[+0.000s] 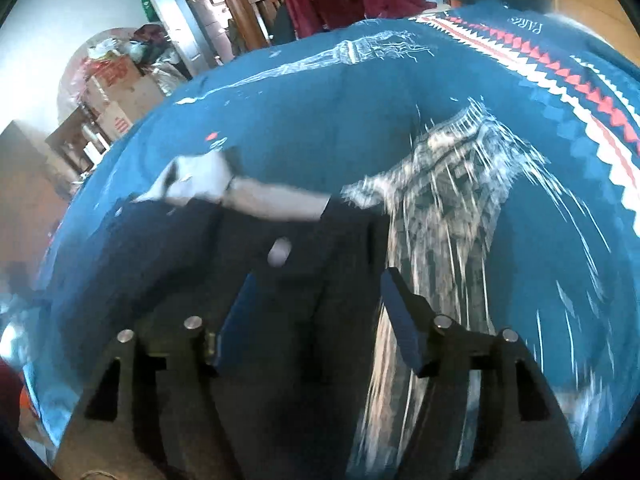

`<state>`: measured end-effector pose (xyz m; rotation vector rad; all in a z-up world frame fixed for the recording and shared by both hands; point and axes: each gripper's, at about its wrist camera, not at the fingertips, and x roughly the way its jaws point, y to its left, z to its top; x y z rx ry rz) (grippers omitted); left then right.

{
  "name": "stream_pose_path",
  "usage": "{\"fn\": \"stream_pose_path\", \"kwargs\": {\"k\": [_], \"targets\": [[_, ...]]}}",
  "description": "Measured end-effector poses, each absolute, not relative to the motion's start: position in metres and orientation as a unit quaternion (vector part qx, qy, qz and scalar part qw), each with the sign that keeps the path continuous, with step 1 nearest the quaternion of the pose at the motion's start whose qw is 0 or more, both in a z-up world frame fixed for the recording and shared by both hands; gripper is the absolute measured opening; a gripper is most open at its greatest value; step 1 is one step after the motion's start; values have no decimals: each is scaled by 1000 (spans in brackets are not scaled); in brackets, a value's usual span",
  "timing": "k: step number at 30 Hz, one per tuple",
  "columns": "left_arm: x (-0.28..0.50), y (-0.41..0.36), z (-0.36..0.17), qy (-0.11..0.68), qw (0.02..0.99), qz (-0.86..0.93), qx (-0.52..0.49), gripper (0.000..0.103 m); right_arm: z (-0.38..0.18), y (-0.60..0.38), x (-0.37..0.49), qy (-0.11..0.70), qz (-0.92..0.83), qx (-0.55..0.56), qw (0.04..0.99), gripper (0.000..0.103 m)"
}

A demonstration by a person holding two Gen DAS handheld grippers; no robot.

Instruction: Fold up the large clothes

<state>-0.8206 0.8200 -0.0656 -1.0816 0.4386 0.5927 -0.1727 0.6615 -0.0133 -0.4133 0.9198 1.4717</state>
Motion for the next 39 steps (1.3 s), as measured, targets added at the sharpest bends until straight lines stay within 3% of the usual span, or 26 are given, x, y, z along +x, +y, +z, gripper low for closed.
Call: {"fn": "stream_pose_path", "kwargs": {"k": [3,5,6,14,15,16,17,18,19,23,28,30,33,36,39], "targets": [[-810,815,-62,207,808,253,-490,61,-18,616,-187,415,639,-182,621,65],[-798,809,-59,220,819,228,-479,45,-24,590,-191,431,629,-183,621,65],[-793,806,-59,227,822,219,-475,43,-27,578,-193,438,623,-185,621,65],[-781,807,-75,253,812,211,-481,41,-52,529,-193,501,597,-140,611,71],[-779,806,-74,255,812,205,-484,37,-54,529,-194,505,599,-135,607,68],[-779,805,-70,251,811,197,-490,3,-55,531,-193,509,601,-126,604,58],[-778,803,-68,247,807,191,-501,1,-57,532,-190,514,601,-116,600,48],[-776,797,-64,258,804,196,-498,1,-59,534,-187,519,598,-112,600,26],[-777,789,-63,276,799,210,-492,0,-62,535,-184,526,594,-107,599,22],[-812,777,-81,253,772,232,-535,3,-65,537,-181,528,595,-107,596,23],[-834,778,-78,212,773,251,-543,8,-51,535,-189,496,586,-140,626,39],[-848,777,-66,203,770,288,-531,30,-40,534,-194,476,591,-151,633,44],[-866,770,-46,216,759,367,-492,37,-25,532,-201,449,597,-164,644,57],[-854,757,-22,209,783,373,-452,42,-14,535,-218,427,611,-174,644,58],[-816,754,-18,231,814,315,-429,56,-13,548,-241,418,629,-188,628,58]]}}
